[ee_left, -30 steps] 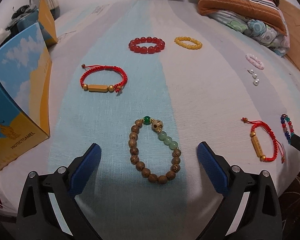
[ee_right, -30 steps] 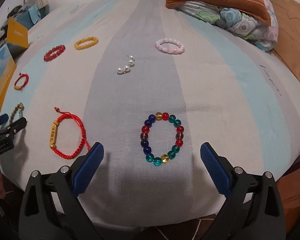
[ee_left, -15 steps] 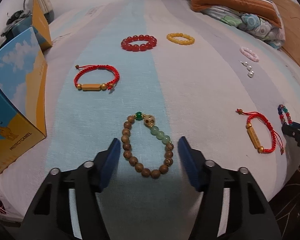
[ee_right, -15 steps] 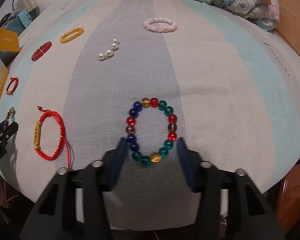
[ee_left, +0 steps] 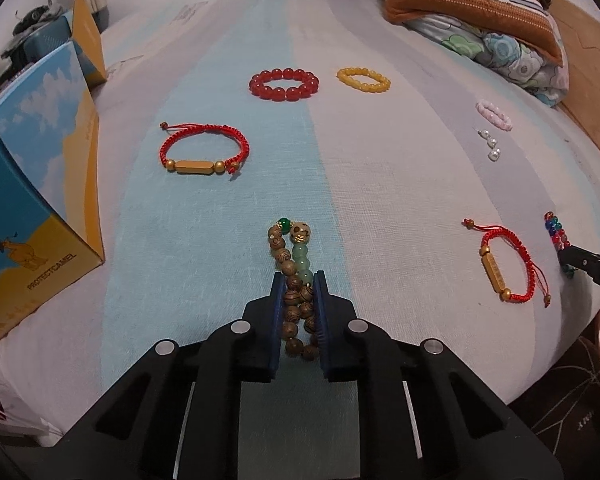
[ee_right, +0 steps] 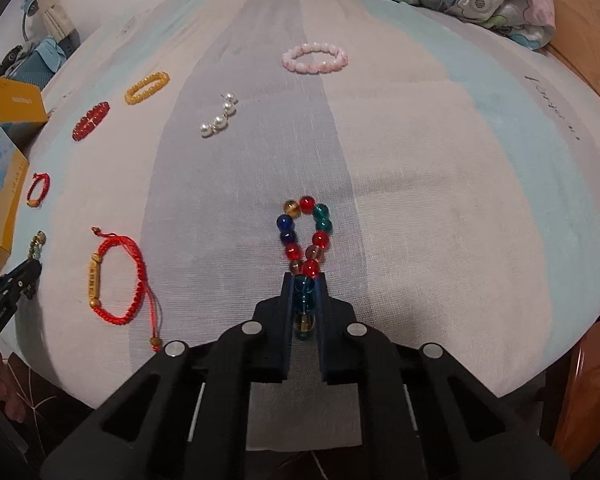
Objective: Organize jewelry
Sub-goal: 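Grasp the multicolour glass bead bracelet with the right tool while the left tool grasps the wooden bead bracelet, then carry both held bracelets up and over the open white box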
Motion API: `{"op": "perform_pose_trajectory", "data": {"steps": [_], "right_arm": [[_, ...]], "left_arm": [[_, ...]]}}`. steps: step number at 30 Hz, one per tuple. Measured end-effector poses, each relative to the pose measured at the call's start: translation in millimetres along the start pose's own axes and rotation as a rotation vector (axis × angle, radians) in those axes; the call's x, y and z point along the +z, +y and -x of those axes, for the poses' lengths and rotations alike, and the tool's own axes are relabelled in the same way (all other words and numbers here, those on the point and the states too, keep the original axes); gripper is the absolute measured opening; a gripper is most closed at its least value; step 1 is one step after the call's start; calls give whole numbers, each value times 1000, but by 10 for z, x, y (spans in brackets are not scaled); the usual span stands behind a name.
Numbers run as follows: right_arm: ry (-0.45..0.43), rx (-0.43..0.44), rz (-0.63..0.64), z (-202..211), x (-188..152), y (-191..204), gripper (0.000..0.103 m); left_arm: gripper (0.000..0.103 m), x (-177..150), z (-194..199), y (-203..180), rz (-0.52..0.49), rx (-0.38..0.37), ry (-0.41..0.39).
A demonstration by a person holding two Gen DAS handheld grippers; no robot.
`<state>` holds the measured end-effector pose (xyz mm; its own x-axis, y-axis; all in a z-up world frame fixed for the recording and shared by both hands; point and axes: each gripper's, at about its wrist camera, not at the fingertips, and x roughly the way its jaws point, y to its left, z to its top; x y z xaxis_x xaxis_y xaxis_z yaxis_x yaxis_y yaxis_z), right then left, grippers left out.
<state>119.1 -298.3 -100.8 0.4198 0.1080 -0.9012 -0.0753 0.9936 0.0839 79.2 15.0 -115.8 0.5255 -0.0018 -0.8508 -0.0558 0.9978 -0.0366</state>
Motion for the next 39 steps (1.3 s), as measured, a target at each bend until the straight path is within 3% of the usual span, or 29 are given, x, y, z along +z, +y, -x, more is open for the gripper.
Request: {"op": "perform_pose_trajectory", "data": {"steps": [39], "right_arm": [[-137,67,17,719,186,145,9]], "left_arm": [[13,234,524,-28,-34,-15,-36]]}}
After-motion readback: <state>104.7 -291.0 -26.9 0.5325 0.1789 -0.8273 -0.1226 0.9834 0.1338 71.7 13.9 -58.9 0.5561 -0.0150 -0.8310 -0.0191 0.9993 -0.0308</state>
